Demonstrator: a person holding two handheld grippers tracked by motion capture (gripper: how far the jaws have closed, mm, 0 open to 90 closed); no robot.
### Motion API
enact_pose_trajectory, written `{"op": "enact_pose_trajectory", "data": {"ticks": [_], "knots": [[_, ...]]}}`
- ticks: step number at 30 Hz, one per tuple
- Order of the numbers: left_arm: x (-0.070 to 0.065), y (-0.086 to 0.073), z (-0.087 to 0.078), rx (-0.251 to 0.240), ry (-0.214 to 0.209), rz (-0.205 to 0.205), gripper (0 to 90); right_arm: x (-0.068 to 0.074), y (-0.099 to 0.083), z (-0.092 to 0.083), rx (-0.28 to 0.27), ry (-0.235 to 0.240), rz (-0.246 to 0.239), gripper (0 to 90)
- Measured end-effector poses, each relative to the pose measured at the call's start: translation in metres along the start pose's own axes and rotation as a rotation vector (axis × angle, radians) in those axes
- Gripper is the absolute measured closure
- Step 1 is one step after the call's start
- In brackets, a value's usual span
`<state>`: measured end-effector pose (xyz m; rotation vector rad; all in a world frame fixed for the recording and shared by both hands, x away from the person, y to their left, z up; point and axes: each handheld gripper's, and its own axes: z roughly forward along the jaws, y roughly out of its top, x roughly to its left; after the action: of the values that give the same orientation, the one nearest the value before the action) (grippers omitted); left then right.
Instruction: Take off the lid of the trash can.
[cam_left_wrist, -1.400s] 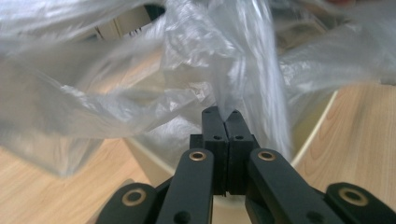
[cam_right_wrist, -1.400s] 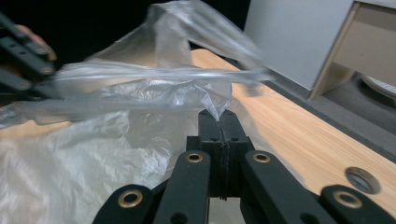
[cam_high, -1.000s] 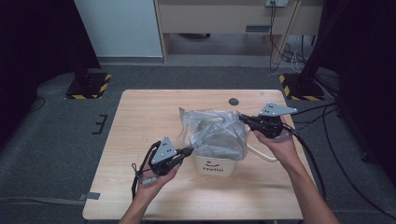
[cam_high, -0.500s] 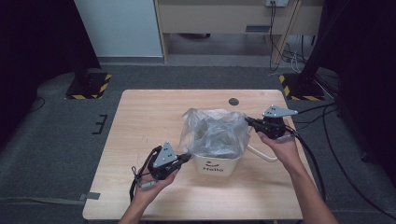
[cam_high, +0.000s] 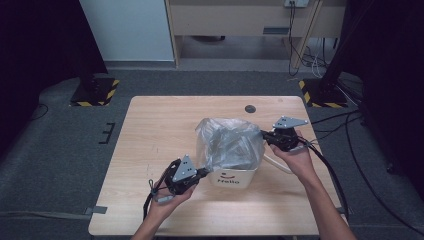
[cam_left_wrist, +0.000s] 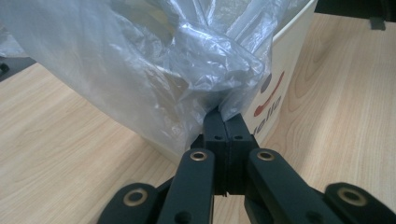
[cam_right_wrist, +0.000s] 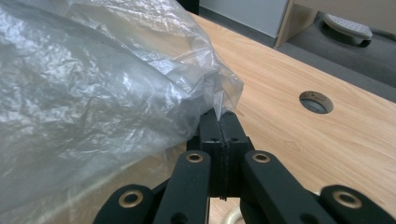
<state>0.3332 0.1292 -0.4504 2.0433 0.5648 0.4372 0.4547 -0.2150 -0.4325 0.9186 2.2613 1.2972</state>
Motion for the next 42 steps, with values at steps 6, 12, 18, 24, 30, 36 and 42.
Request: {"op": "enact_pose_trajectory", "data": {"ticks": [6,12,18,24,30,36,42], "knots": [[-0.005,-0.003,0.001,0.006,-0.014,0.006,90.0,0.003,-0.001,0.002,0.013,0.015,-0.004,90.0],[-0.007,-0.005,0.002,0.011,-0.015,0.007,90.0,0.004,-0.005,0.007,0.020,0.017,-0.006,90.0],[-0.008,-0.007,0.005,0.010,-0.024,-0.004,90.0,0.005,-0.007,0.010,0.018,0.019,0.004,90.0],[-0.010,-0.009,0.007,0.013,-0.030,-0.002,90.0,0.008,-0.008,0.012,0.023,0.035,0.007,90.0],[-0.011,-0.011,0.006,0.016,-0.032,-0.002,90.0,0.010,-0.010,0.015,0.027,0.046,0.005,90.0],[-0.009,-0.013,0.006,0.022,-0.030,-0.003,90.0,0.011,-0.011,0.016,0.036,0.051,0.003,90.0],[-0.006,-0.015,0.004,0.030,-0.016,-0.003,90.0,0.012,-0.013,0.015,0.038,0.056,-0.002,90.0]]}}
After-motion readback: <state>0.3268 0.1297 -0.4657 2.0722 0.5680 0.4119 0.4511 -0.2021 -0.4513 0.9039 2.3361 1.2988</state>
